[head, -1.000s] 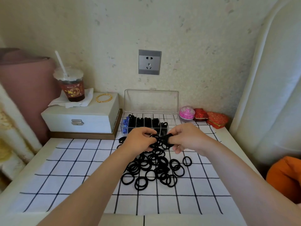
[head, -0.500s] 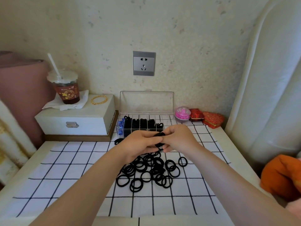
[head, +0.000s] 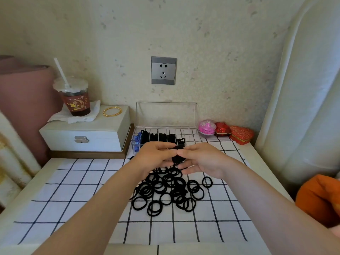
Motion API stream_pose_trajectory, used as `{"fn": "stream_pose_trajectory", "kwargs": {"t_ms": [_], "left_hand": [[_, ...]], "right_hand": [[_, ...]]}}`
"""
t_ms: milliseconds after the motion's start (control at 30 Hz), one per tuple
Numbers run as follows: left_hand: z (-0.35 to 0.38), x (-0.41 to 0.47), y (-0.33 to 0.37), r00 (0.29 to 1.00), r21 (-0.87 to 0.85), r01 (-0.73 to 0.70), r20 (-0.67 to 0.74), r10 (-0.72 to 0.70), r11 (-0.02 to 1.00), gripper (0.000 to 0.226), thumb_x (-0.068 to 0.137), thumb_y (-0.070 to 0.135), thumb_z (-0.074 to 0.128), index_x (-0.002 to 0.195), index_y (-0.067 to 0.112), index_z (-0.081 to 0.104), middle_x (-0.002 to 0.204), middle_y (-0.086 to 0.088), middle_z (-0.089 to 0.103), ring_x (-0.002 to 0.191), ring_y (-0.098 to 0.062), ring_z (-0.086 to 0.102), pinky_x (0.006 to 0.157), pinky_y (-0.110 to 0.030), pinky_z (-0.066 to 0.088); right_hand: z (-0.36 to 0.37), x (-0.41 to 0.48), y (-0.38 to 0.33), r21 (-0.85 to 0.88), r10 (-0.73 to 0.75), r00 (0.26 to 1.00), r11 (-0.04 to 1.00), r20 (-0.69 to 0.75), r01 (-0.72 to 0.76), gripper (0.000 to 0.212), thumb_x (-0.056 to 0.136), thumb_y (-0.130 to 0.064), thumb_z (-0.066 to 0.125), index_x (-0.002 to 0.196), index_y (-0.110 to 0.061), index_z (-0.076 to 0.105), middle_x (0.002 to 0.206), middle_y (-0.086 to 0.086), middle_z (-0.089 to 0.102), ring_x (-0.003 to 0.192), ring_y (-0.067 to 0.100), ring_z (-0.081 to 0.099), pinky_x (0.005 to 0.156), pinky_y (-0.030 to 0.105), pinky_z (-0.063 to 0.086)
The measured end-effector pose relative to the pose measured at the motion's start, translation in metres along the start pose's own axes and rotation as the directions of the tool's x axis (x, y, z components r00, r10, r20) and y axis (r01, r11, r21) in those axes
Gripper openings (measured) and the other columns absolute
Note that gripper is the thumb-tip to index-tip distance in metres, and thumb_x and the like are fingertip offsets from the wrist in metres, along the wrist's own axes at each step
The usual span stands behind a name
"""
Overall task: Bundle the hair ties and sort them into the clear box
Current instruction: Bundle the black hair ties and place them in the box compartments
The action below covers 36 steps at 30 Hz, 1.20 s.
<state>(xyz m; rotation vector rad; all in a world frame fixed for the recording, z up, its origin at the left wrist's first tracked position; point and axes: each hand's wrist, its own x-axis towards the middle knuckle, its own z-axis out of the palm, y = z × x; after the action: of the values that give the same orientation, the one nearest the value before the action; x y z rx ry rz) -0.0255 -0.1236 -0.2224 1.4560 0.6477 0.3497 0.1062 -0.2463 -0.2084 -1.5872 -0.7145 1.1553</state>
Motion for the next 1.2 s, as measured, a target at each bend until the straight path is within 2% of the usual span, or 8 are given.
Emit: {"fn": "stream_pose_trajectory", "kwargs": {"t_ms": [100, 267, 433, 567, 700, 867, 1033, 1200], "left_hand": [[-0.001, 0.003, -0.001, 0.991, 0.042, -0.027, -0.131, 0.032, 0.999, 0.024, 0.078, 0.018, 0.082, 0.097, 0.011, 0.07, 0.091, -0.005, 0.072, 0.078, -0.012, 0.072, 0.068, -0.022, 0.058], [-0.006, 0.003, 0.001, 0.985, 0.058, -0.086, -0.144, 0.094, 0.995, 0.013, 0.085, 0.018, 0.076, 0.096, 0.013, 0.074, 0.087, -0.005, 0.075, 0.074, -0.012, 0.073, 0.067, -0.023, 0.06], [-0.007, 0.016, 0.005, 0.963, 0.145, -0.193, -0.163, 0.216, 0.97, 0.019, 0.094, 0.023, 0.063, 0.111, 0.017, 0.068, 0.097, -0.003, 0.073, 0.089, -0.018, 0.072, 0.08, -0.034, 0.061], [-0.008, 0.031, -0.001, 0.891, 0.465, -0.278, -0.202, 0.407, 0.84, 0.025, 0.099, 0.025, 0.053, 0.122, 0.024, 0.063, 0.108, 0.007, 0.067, 0.097, -0.006, 0.06, 0.079, -0.012, 0.044], [-0.012, 0.052, -0.008, 0.86, 0.686, -0.311, -0.092, 0.502, 0.658, 0.036, 0.097, 0.02, 0.051, 0.132, 0.025, 0.058, 0.128, 0.001, 0.061, 0.125, -0.015, 0.049, 0.107, -0.032, 0.041], [-0.017, 0.075, -0.014, 0.911, 0.801, -0.272, 0.036, 0.41, 0.534, 0.051, 0.092, 0.035, 0.053, 0.142, 0.028, 0.048, 0.138, 0.0, 0.055, 0.132, -0.023, 0.039, 0.111, -0.042, 0.034], [-0.018, 0.082, -0.012, 0.912, 0.849, -0.265, 0.067, 0.405, 0.457, 0.063, 0.091, 0.043, 0.054, 0.149, 0.03, 0.033, 0.147, -0.001, 0.043, 0.139, -0.023, 0.027, 0.113, -0.038, 0.025], [-0.016, 0.082, -0.016, 0.912, 0.9, -0.265, 0.117, 0.393, 0.346, 0.067, 0.089, 0.053, 0.051, 0.15, 0.038, 0.029, 0.153, 0.0, 0.032, 0.141, -0.02, 0.018, 0.115, -0.04, 0.018]], "right_hand": [[0.003, 0.004, -0.003, 0.056, 0.004, 0.998, 0.998, -0.058, -0.001, 0.008, 0.089, -0.008, 0.072, 0.095, -0.007, 0.068, 0.096, 0.015, 0.073, 0.083, 0.026, 0.072, 0.077, 0.037, 0.062], [0.008, 0.012, -0.007, 0.025, -0.02, 0.995, 0.999, -0.094, 0.023, 0.012, 0.086, -0.011, 0.076, 0.095, -0.009, 0.068, 0.096, 0.015, 0.076, 0.088, 0.029, 0.075, 0.076, 0.036, 0.063], [0.001, 0.029, -0.023, -0.08, -0.1, 0.964, 0.993, -0.246, 0.082, 0.034, 0.086, -0.014, 0.077, 0.116, -0.001, 0.067, 0.094, 0.015, 0.076, 0.073, 0.022, 0.075, 0.067, 0.034, 0.062], [-0.011, 0.054, -0.03, -0.269, -0.221, 0.883, 0.956, -0.413, 0.114, 0.033, 0.088, -0.022, 0.076, 0.115, -0.004, 0.07, 0.097, 0.009, 0.075, 0.06, 0.014, 0.071, 0.05, 0.027, 0.056], [-0.014, 0.079, -0.03, -0.508, -0.352, 0.819, 0.857, -0.454, 0.087, 0.015, 0.086, -0.028, 0.076, 0.096, -0.017, 0.078, 0.082, -0.002, 0.075, 0.054, 0.008, 0.063, 0.046, 0.017, 0.04], [-0.012, 0.098, -0.025, -0.782, -0.424, 0.803, 0.617, -0.419, -0.083, 0.017, 0.088, -0.038, 0.07, 0.078, -0.026, 0.076, 0.054, -0.009, 0.057, 0.052, 0.007, 0.052, 0.05, 0.025, 0.033], [-0.01, 0.11, -0.029, -0.881, -0.398, 0.822, 0.407, -0.407, -0.239, 0.031, 0.09, -0.044, 0.064, 0.077, -0.018, 0.075, 0.061, -0.004, 0.06, 0.058, 0.012, 0.054, 0.049, 0.023, 0.029], [-0.008, 0.129, -0.028, -0.931, -0.325, 0.876, 0.197, -0.356, -0.306, 0.014, 0.084, -0.021, 0.059, 0.081, -0.015, 0.072, 0.069, 0.0, 0.059, 0.068, 0.022, 0.06, 0.048, 0.023, 0.032]]}}
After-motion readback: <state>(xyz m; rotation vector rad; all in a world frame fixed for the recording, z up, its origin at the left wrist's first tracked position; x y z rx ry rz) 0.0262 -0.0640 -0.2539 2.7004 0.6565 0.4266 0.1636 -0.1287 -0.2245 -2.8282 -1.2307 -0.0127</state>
